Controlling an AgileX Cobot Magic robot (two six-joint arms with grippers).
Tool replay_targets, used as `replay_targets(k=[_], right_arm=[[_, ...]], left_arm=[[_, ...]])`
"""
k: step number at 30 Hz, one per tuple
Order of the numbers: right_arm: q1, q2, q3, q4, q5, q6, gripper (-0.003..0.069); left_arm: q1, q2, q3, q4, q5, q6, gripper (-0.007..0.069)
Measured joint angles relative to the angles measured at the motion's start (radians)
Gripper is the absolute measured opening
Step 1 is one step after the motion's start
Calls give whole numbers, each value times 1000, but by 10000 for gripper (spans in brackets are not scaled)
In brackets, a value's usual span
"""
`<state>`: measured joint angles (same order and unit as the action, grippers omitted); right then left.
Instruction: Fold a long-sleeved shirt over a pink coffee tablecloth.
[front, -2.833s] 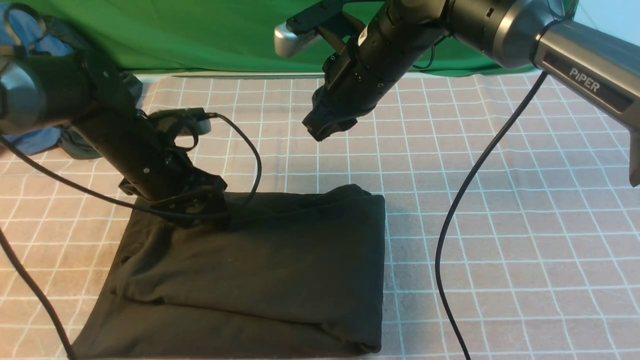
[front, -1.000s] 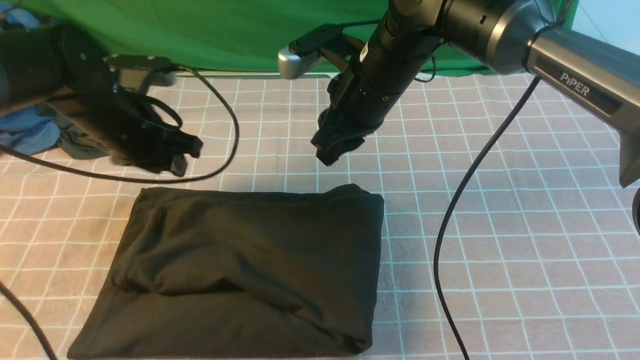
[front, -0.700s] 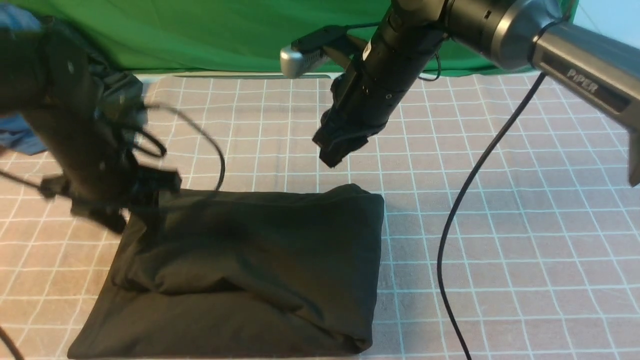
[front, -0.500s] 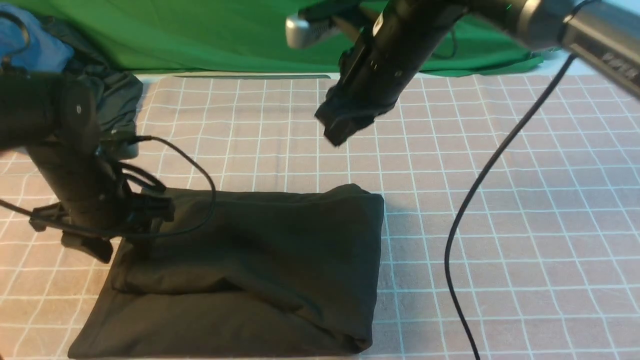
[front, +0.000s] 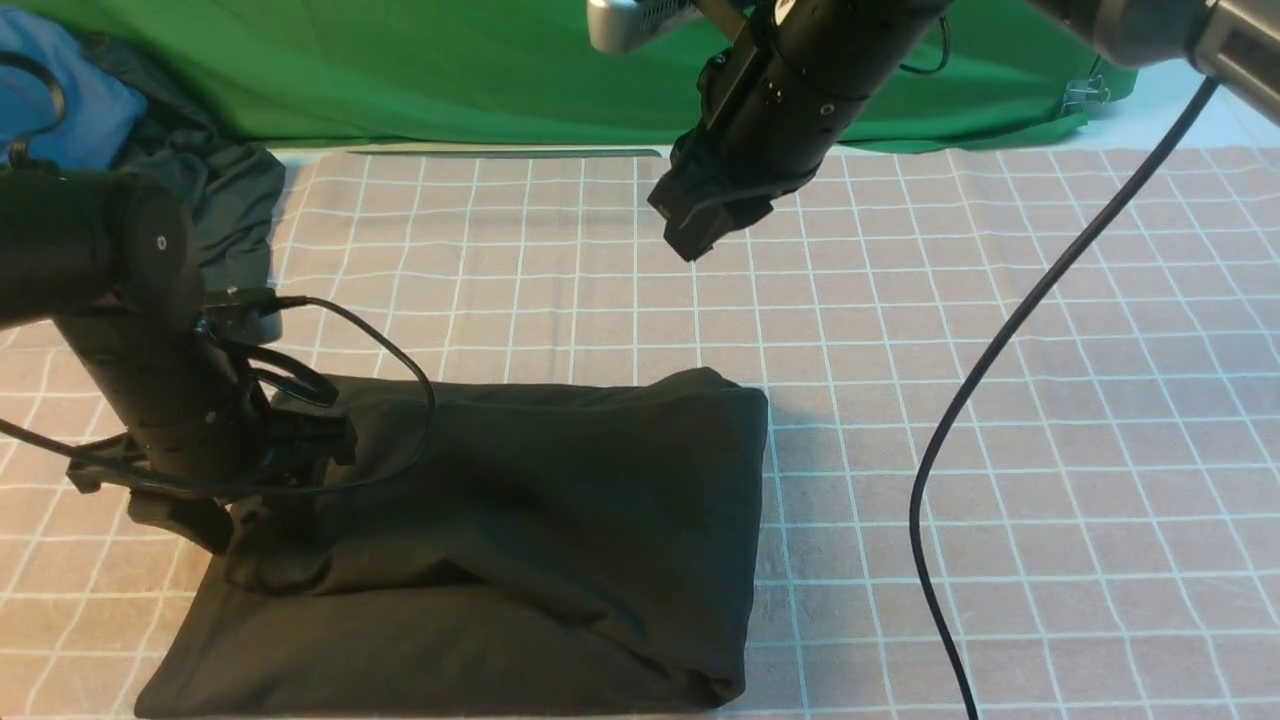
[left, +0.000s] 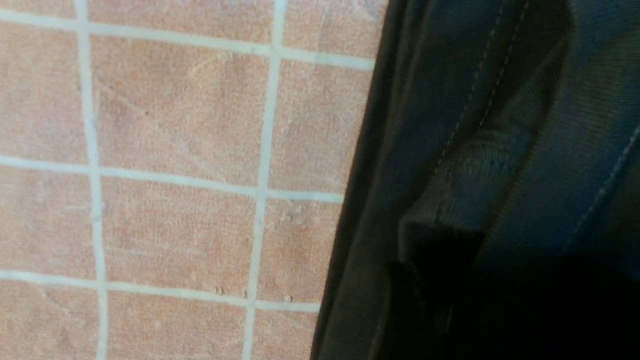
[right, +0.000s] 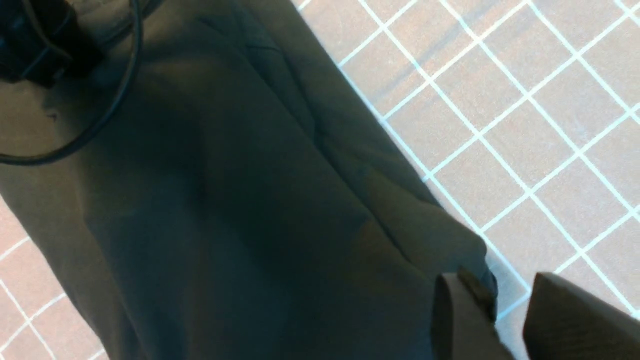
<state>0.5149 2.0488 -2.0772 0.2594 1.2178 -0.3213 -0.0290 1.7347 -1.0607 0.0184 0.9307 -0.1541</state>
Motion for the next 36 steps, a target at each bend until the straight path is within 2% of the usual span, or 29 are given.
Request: replay_targets(k=[1, 2, 3, 4, 7, 14, 23, 26, 28, 30, 36], right_arm=[[0, -3, 0, -1, 0, -3, 234], [0, -9, 0, -1, 0, -8, 235], [0, -15, 0, -1, 1, -13, 235], [0, -21, 0, -1, 1, -21, 235], [0, -35, 0, -8, 1, -22, 234], [-2, -52, 0, -24, 1, -20, 235], [-3, -53, 47, -27, 2, 27, 235], [-3, -53, 50, -27, 3, 35, 235], [-3, -53, 50, -27, 3, 42, 235], [-3, -53, 50, -27, 3, 52, 235], [0, -53, 50, -23, 3, 57, 235]], left_arm=[[0, 0, 0, -4, 1, 7, 320], [0, 1, 0, -13, 5, 17, 244], [0, 2, 1, -18, 6, 22, 203], [0, 2, 1, -26, 8, 30, 111], [0, 1, 1, -9, 21, 28, 48], [0, -82, 1, 74, 52, 1, 48], [0, -100, 20, 56, 52, -4, 50], [0, -100, 22, 87, 58, -48, 56], [0, -100, 22, 117, 61, -86, 78], [0, -100, 22, 135, 72, -109, 130], [0, -100, 22, 170, 105, -120, 340]])
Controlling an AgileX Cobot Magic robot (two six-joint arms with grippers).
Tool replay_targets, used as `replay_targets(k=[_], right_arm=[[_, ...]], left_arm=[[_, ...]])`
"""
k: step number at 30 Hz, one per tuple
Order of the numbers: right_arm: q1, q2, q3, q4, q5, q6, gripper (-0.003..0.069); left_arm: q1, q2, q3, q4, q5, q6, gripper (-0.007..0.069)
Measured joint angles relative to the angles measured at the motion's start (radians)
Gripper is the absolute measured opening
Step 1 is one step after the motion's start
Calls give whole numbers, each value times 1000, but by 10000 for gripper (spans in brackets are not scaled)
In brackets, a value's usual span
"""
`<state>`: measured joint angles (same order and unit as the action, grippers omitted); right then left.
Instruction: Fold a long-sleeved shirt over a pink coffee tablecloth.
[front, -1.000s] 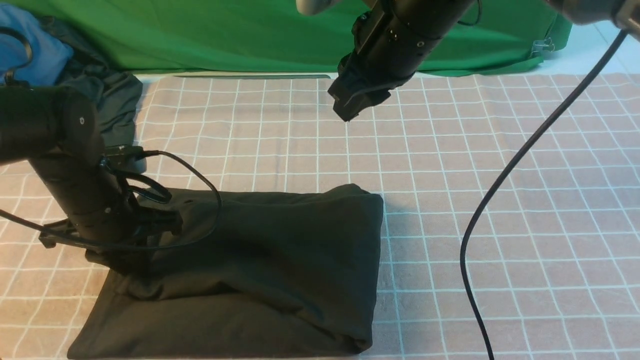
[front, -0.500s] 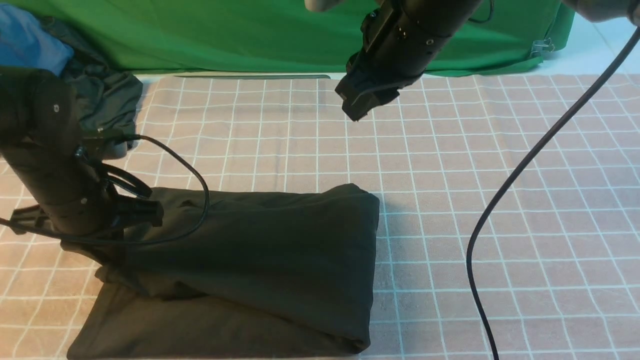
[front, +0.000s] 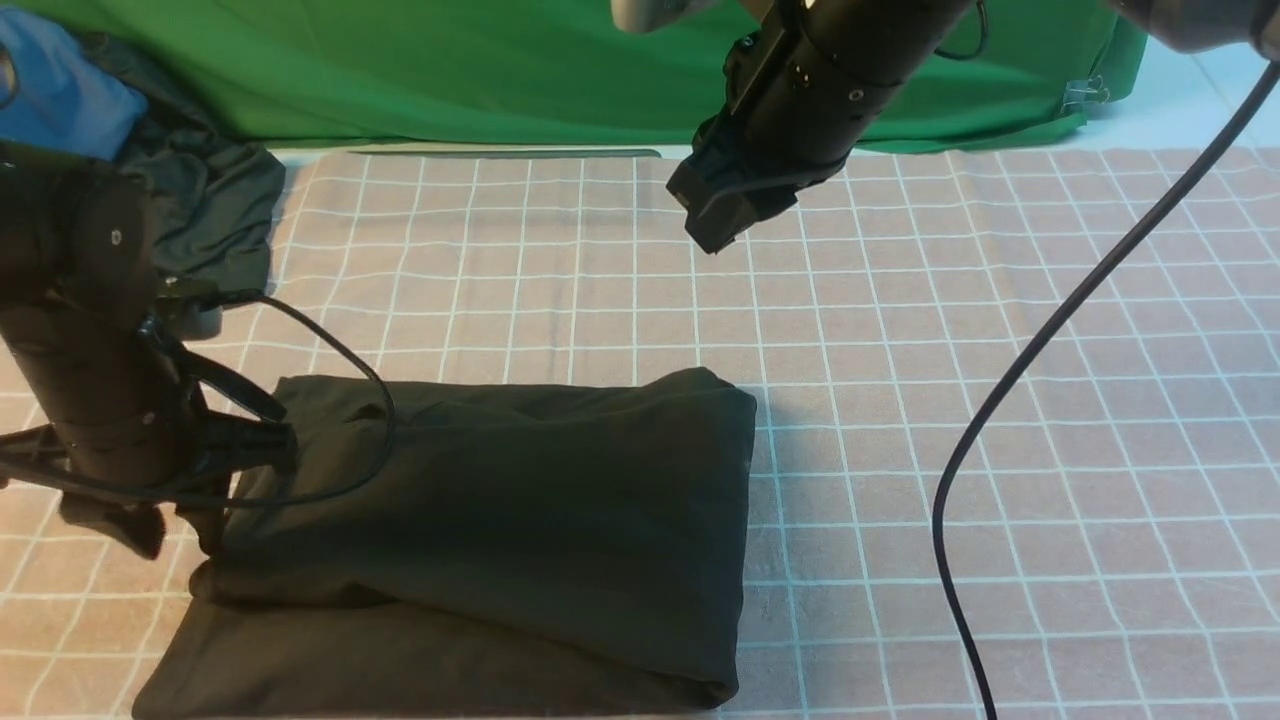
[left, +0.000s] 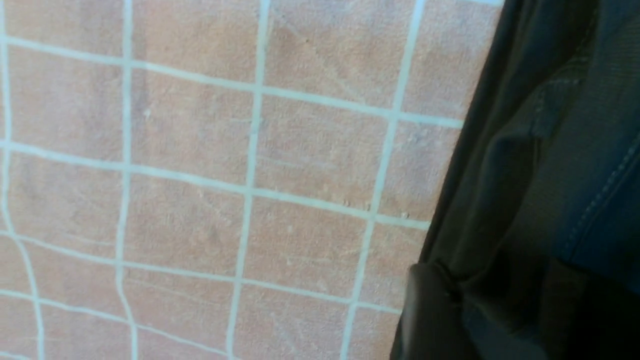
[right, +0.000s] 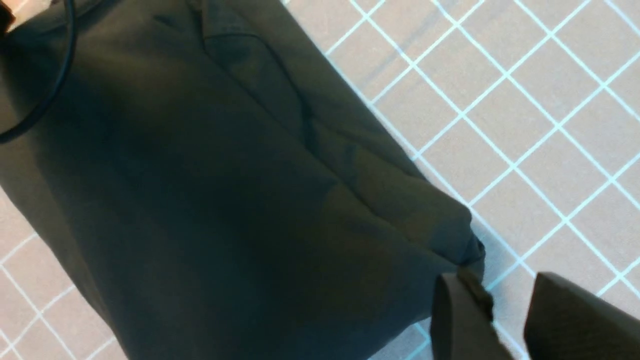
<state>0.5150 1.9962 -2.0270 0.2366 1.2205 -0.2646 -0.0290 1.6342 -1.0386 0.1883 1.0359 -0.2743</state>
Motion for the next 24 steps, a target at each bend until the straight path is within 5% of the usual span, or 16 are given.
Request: replay_targets(k=[4, 7, 9, 13, 17, 24], right_arm=[[0, -2, 0, 0, -1, 8, 233], [0, -18, 4, -6, -1, 22, 216], [0, -49, 5, -44, -1, 25, 168], [0, -96, 8, -115, 0, 26, 55], [0, -133, 27, -131, -1, 27, 38], [0, -155, 70, -133, 3, 26, 37]], left_arm=[[0, -22, 0, -19, 7, -7, 402], [0, -80, 0, -156, -8, 29, 388], [-6, -147, 0, -395, -39, 135, 292], [-74, -185, 0, -603, -79, 259, 79], [-190, -148, 19, -628, -150, 261, 15], [-284, -45, 141, -587, -232, 201, 13]])
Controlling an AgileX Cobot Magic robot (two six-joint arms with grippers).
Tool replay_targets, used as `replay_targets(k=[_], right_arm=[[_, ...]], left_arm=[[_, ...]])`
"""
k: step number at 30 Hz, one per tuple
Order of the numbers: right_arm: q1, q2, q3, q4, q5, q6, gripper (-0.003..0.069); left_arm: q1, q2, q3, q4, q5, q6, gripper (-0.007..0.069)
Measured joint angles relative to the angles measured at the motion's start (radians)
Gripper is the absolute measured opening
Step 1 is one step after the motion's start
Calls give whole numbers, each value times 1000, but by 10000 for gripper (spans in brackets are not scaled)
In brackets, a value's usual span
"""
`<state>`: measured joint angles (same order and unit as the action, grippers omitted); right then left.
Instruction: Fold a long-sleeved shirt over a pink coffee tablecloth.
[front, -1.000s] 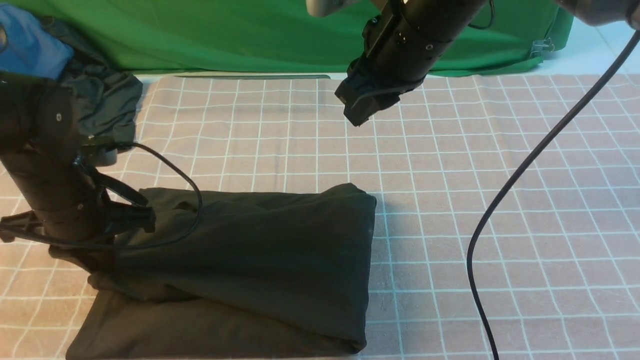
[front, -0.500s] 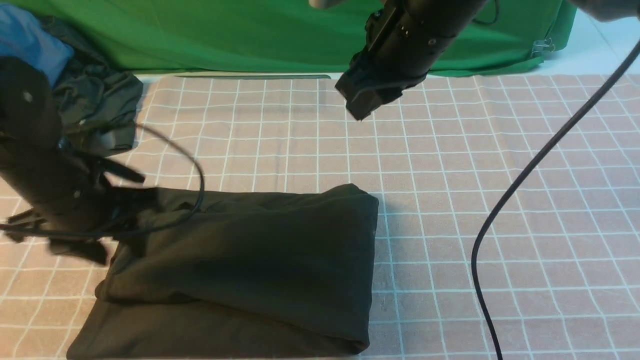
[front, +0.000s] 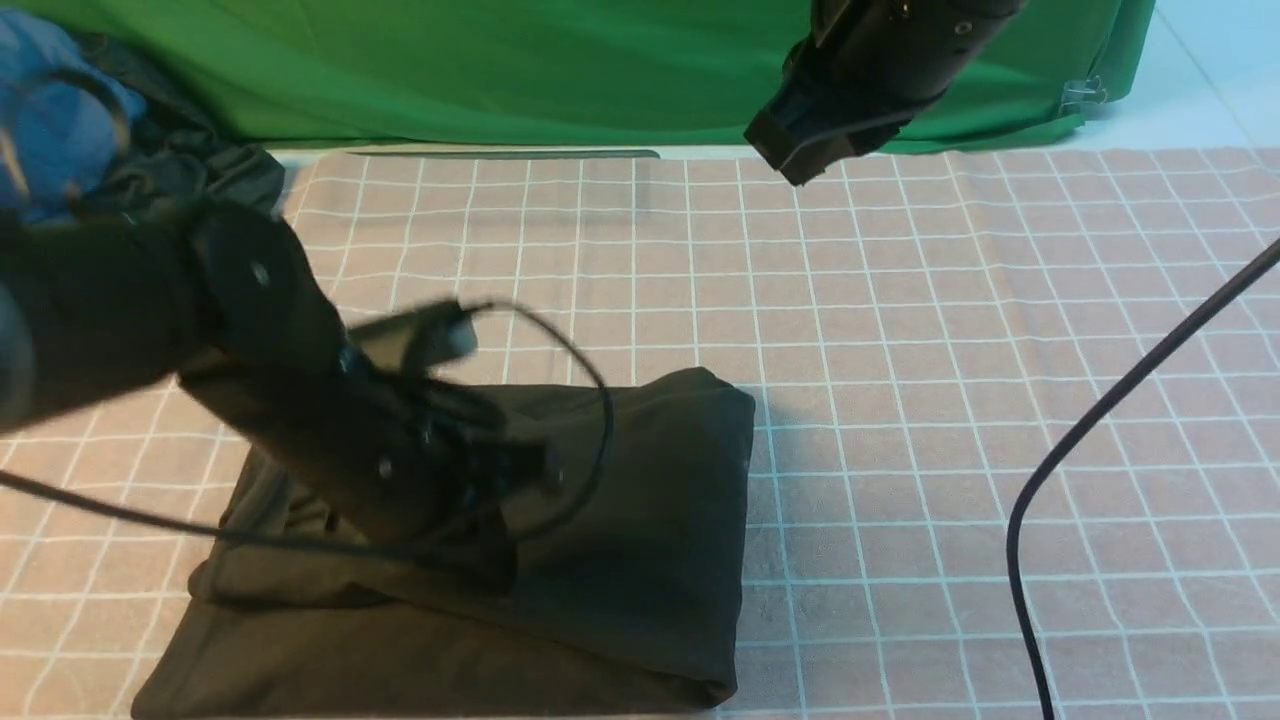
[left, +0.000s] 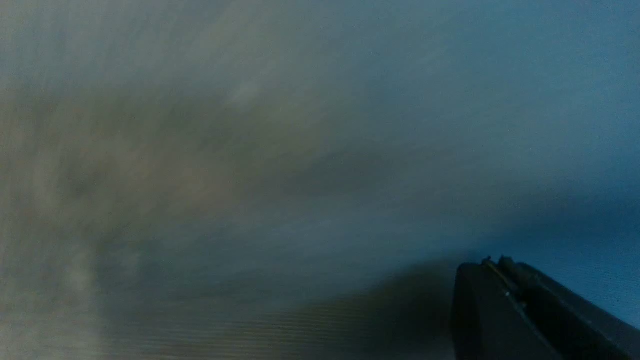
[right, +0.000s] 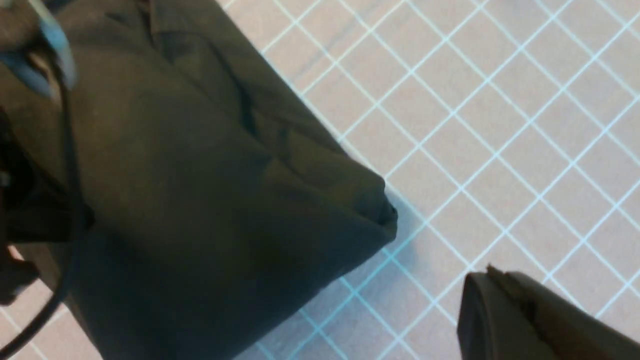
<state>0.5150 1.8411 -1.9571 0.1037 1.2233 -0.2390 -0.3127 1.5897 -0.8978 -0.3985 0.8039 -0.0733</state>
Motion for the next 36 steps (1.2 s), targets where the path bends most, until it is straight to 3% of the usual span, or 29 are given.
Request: replay_targets(k=[6, 14, 20, 23, 30, 36], right_arm=[[0, -1, 1, 0, 0, 0, 37], [0, -30, 4, -1, -1, 0, 37], [0, -70, 5, 0, 0, 0, 37], [0, -78, 5, 1, 0, 0, 37], [0, -79, 6, 2, 0, 4, 37], [-5, -95, 8, -4, 0, 50, 37]], left_arm=[[0, 5, 78, 4, -125, -7, 13], [0, -144, 45, 10, -114, -35, 14], [-1, -184, 86, 169, -143, -195, 14], [-1, -150, 161, 177, -174, -225, 14], [-1, -94, 230, 146, -224, -212, 14], [-1, -229, 212, 147, -155, -207, 14]])
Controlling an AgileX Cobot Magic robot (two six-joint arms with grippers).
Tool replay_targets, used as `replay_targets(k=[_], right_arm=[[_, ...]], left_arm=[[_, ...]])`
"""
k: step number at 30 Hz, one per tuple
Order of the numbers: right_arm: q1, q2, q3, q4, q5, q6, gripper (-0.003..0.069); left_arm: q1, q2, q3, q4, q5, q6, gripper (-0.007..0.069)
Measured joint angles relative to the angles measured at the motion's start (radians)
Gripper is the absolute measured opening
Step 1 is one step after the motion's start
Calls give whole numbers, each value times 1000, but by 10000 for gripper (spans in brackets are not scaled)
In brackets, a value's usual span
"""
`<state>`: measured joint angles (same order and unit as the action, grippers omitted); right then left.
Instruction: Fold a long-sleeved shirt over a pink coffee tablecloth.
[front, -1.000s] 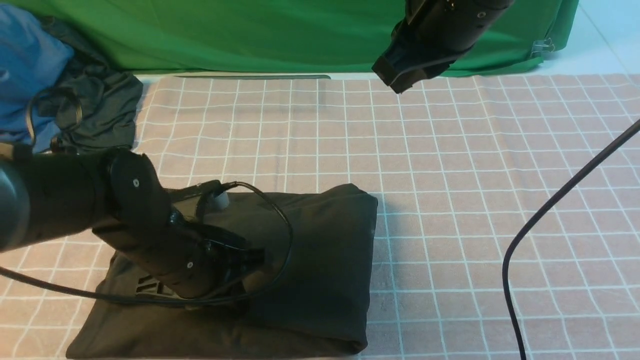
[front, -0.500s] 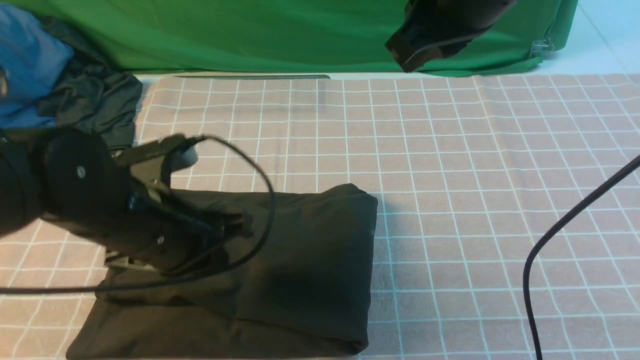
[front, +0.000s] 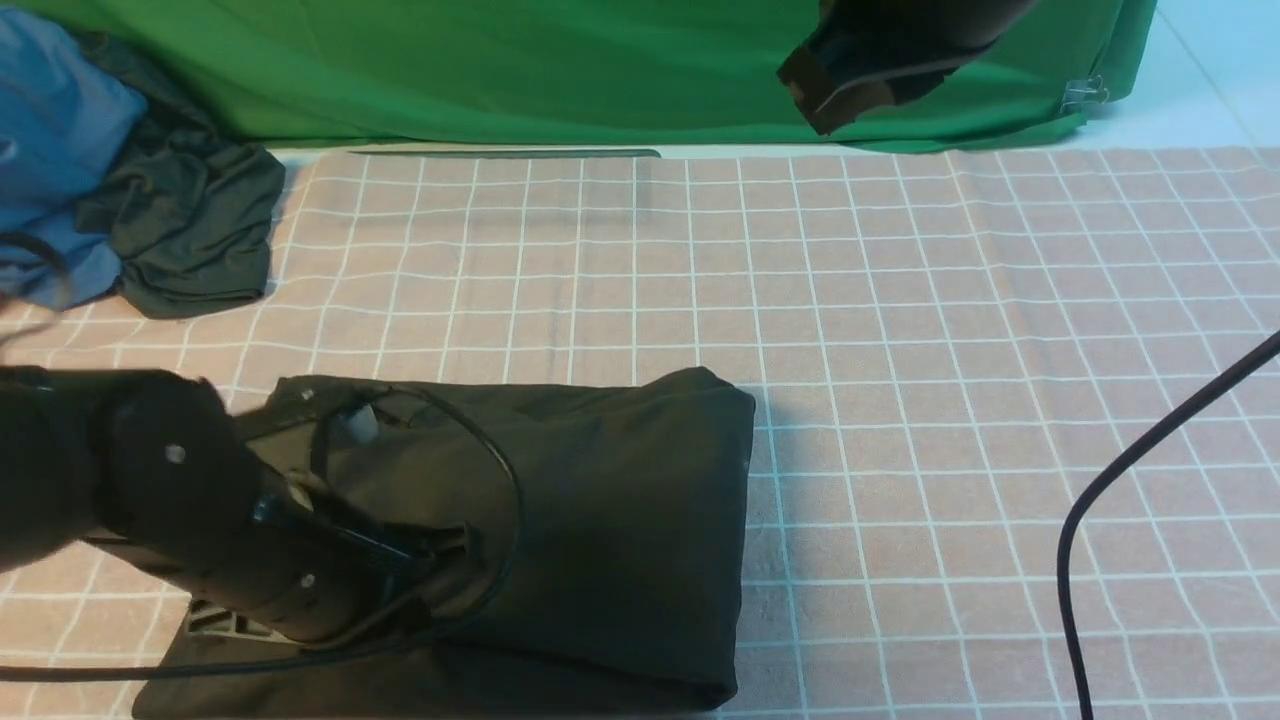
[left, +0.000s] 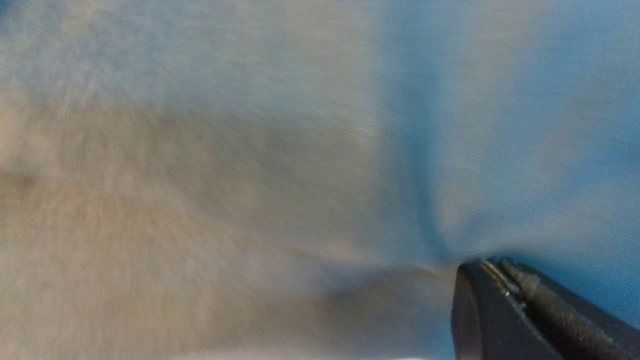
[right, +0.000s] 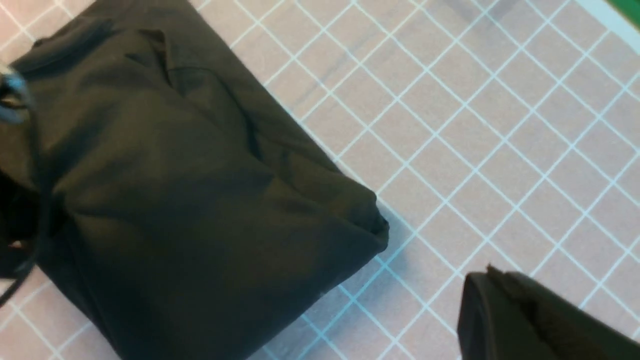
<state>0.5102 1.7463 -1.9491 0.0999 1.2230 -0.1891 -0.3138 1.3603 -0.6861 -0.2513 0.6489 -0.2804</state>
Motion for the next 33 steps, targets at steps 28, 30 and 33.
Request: replay_targets(k=[28, 30, 33], right_arm=[[-79, 364, 221, 199, -132, 167, 671], [-78, 380, 221, 221, -144, 167, 678], [-75, 399, 221, 244, -164, 167, 679]], left_arm=[[0, -759, -9, 37, 184, -26, 14], [0, -759, -9, 47, 186, -26, 14], [0, -759, -9, 63, 186, -26, 14]])
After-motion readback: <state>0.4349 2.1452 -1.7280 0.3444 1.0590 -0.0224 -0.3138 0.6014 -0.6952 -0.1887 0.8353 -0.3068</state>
